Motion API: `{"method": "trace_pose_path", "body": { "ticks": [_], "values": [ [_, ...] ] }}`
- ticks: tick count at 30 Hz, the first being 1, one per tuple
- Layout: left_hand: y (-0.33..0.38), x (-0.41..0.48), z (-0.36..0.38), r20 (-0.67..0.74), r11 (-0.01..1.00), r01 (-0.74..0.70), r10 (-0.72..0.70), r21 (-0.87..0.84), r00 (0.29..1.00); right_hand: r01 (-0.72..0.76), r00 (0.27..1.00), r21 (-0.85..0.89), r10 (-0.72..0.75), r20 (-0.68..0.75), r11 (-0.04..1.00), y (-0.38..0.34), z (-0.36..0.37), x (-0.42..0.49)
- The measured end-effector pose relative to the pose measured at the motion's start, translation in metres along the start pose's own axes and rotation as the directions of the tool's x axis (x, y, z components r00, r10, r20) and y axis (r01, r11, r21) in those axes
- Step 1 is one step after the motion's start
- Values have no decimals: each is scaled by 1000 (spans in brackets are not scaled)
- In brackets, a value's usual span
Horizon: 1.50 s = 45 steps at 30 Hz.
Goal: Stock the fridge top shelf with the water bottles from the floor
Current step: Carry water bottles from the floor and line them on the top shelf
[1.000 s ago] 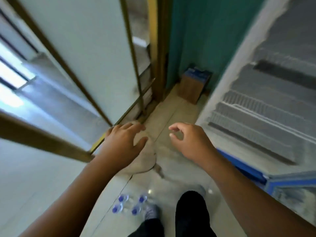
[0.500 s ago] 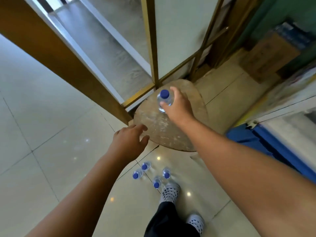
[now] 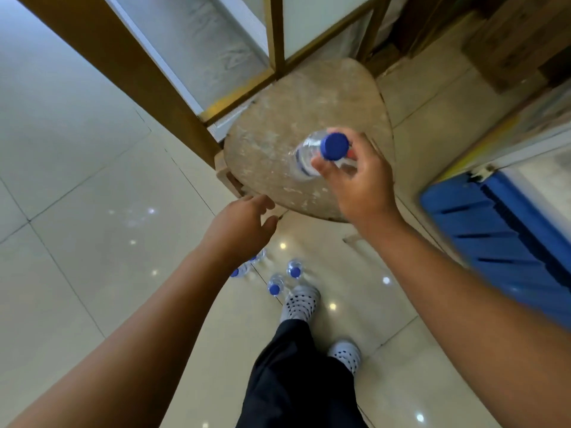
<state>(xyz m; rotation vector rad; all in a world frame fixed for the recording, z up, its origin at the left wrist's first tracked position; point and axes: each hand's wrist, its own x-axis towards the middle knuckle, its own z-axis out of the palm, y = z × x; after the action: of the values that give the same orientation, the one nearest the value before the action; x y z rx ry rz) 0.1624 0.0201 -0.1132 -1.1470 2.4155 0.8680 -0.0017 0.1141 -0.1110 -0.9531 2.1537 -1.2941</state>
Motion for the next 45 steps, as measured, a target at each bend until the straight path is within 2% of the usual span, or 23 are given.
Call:
{"method": "trace_pose_path", "body": {
  "ticks": [6, 12, 14, 19, 25, 29, 33, 36, 39, 45],
  "values": [
    [0, -20, 86, 128, 1000, 1, -1, 3, 992, -61, 995, 45, 57, 81, 997, 47, -20, -139],
    [-31, -4, 209, 260, 994, 99, -85, -40, 962, -324, 943, 1, 323, 77, 946, 168, 22, -221],
    [-48, 12, 250, 264, 988, 147, -128, -53, 956, -380, 924, 15, 378, 55, 925, 209, 43, -233],
    [-76, 55, 331, 202, 988, 150, -141, -31, 969, -415, 910, 4, 415, 8, 910, 299, 91, -240],
    [-93, 81, 371, 132, 992, 121, -123, 28, 984, -462, 887, -21, 462, 12, 887, 350, 120, -239],
    [-95, 82, 364, 155, 995, 98, -96, -2, 983, -506, 862, 21, 506, -4, 862, 352, 117, -240],
    [-75, 50, 328, 175, 997, 20, -8, -68, 985, -544, 838, 86, 546, -7, 835, 318, 87, -238],
    [-42, 11, 282, 157, 986, -76, 100, -149, 982, -534, 838, 117, 543, -62, 837, 265, 46, -230],
    [1, -28, 223, 136, 964, -155, 187, -218, 973, -539, 833, 152, 551, -51, 828, 202, -7, -218],
    [107, -89, 83, -16, 876, -351, 366, -330, 930, -428, 890, 130, 443, -114, 894, 60, -129, -192]
  ]
}}
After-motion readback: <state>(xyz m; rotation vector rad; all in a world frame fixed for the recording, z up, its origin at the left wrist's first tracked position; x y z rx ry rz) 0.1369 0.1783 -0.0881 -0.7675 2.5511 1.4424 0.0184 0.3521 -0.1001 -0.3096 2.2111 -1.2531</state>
